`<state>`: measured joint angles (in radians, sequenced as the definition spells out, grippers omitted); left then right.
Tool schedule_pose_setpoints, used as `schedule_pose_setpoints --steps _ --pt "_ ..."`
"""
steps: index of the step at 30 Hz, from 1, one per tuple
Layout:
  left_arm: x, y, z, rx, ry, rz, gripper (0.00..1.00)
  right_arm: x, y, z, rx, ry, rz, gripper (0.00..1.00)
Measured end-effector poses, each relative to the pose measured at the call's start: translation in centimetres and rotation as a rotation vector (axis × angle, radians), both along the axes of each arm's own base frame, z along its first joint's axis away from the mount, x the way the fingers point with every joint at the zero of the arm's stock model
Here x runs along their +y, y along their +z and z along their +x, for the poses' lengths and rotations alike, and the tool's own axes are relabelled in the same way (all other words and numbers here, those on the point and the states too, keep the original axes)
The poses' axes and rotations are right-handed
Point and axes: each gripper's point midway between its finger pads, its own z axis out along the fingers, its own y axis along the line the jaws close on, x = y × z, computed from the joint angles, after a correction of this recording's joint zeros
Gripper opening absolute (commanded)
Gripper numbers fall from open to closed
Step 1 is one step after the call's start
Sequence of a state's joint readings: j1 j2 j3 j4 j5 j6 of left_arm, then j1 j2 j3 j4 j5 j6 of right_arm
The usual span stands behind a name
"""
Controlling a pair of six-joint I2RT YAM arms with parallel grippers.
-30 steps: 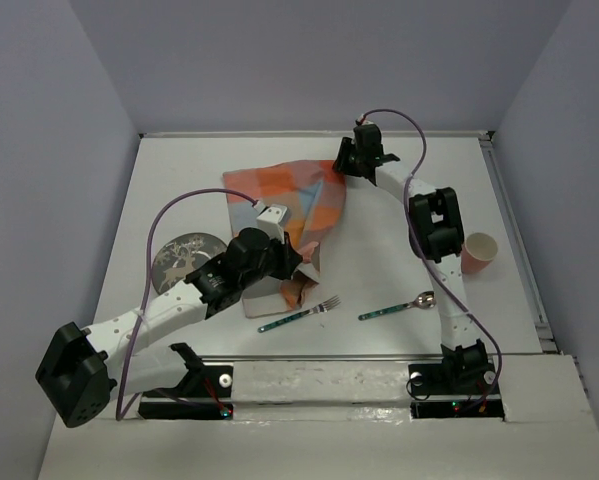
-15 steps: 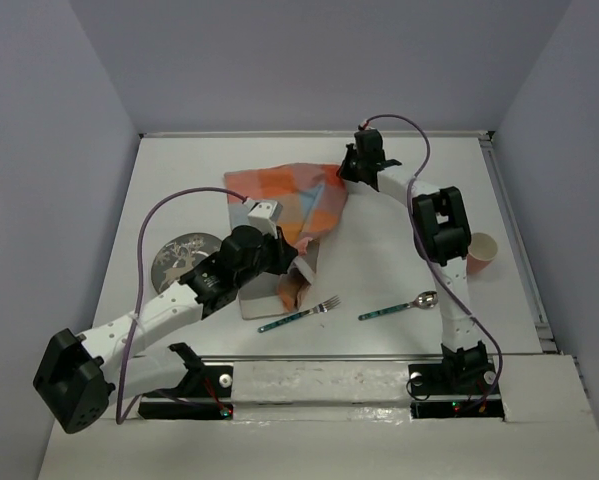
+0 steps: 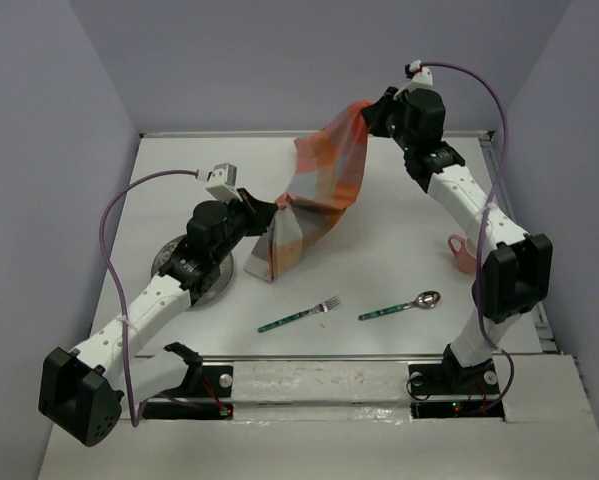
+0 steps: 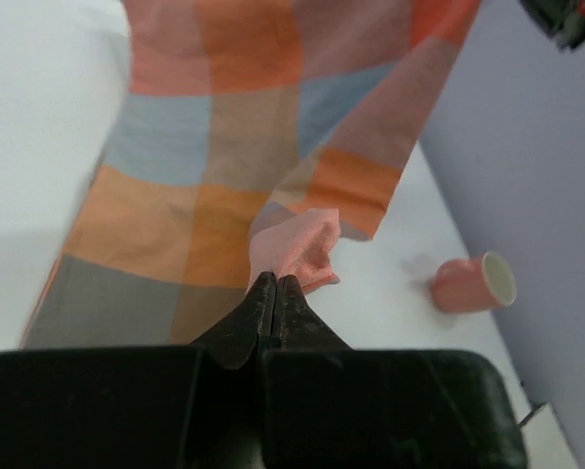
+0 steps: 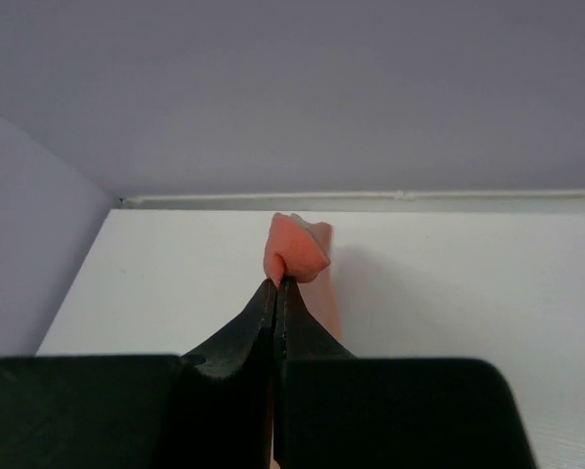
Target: Set the dinner table for one person
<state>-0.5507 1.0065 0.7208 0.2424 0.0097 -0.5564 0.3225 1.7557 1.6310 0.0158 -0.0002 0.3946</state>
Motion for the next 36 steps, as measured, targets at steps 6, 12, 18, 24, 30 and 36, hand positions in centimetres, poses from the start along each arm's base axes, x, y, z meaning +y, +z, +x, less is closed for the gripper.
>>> schedule_pose_setpoints --steps 6,12,18,24,30,36 --pt "-0.5 6.3 3.2 -0.098 0.021 -0.115 0.0 -2.1 4.6 -4.4 -0.097 -0.021 -0.013 0.0" --pt "1.3 11.9 5.3 -0.208 0.077 -0.179 0.0 -4.6 7.2 -8.3 -0.146 -0.076 -0.053 0.0" --pt "4.1 17.8 6.6 -0.327 0.137 -0.239 0.0 -6.4 10.6 -11.6 -0.212 -0.11 -0.062 0.0" --pt "4.9 19.9 8.2 -0.361 0.144 -0.249 0.0 -7.2 11.7 -11.7 -0.236 -0.136 -0.089 0.0" --pt "6.7 19.7 14.1 -0.318 0.183 -0.225 0.0 -6.9 10.6 -6.5 -0.186 -0.141 -0.134 0.0" --pt "7.1 21.6 20.1 -0.311 0.192 -0.199 0.0 -7.3 11.7 -0.1 -0.175 -0.157 -0.143 0.0"
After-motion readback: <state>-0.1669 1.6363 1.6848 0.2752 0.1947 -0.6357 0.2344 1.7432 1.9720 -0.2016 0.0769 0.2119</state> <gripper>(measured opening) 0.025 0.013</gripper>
